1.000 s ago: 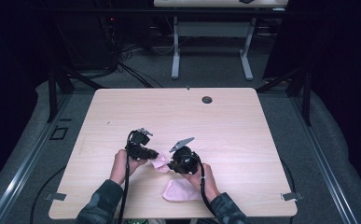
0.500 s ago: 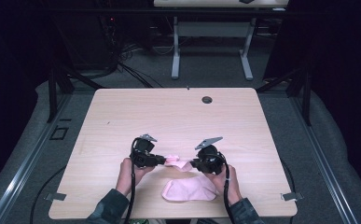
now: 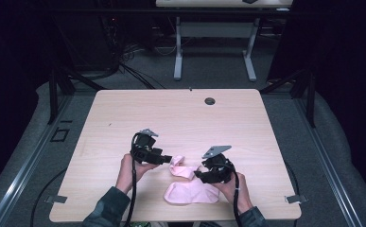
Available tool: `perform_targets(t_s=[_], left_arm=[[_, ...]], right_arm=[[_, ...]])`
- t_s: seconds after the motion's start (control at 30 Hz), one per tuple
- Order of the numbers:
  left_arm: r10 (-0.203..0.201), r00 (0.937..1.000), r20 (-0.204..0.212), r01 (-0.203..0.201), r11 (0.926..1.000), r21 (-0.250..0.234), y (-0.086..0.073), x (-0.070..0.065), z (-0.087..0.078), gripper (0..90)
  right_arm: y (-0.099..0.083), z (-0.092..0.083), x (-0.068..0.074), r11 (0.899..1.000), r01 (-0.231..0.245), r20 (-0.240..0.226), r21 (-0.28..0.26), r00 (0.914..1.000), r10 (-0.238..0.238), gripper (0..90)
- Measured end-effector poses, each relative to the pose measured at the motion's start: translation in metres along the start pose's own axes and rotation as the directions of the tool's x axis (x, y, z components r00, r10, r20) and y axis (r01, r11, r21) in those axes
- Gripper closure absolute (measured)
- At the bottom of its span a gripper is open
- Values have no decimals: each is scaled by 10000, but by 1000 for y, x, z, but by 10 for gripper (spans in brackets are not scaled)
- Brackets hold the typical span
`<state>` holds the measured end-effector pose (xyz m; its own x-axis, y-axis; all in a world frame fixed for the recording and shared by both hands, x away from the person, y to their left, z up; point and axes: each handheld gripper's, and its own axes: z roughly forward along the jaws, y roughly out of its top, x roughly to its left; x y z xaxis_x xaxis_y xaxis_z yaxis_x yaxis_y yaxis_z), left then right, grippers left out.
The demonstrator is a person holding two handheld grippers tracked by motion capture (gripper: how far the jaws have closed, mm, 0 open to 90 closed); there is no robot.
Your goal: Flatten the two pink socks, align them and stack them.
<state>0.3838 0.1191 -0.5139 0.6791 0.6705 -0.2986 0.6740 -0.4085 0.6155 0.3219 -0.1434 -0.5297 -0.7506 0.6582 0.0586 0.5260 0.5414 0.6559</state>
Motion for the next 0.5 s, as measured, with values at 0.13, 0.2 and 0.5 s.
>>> perform_targets(t_s=[0.13,0.2,0.5], left_arm=[[455,9987,213,-467,9972,590,17,-5,21,354],[671,9974,258,-695,9919,1067,24,-7,34,355],[621,9981,-19,-611,9868,1499,22,-4,58,852]], right_arm=[[4,11,12,9981,593,-269,185,9979,-588,411],[5,24,15,9962,741,-293,451,9969,-728,402],[3,41,14,9939,719,-25,834,9974,-719,855]])
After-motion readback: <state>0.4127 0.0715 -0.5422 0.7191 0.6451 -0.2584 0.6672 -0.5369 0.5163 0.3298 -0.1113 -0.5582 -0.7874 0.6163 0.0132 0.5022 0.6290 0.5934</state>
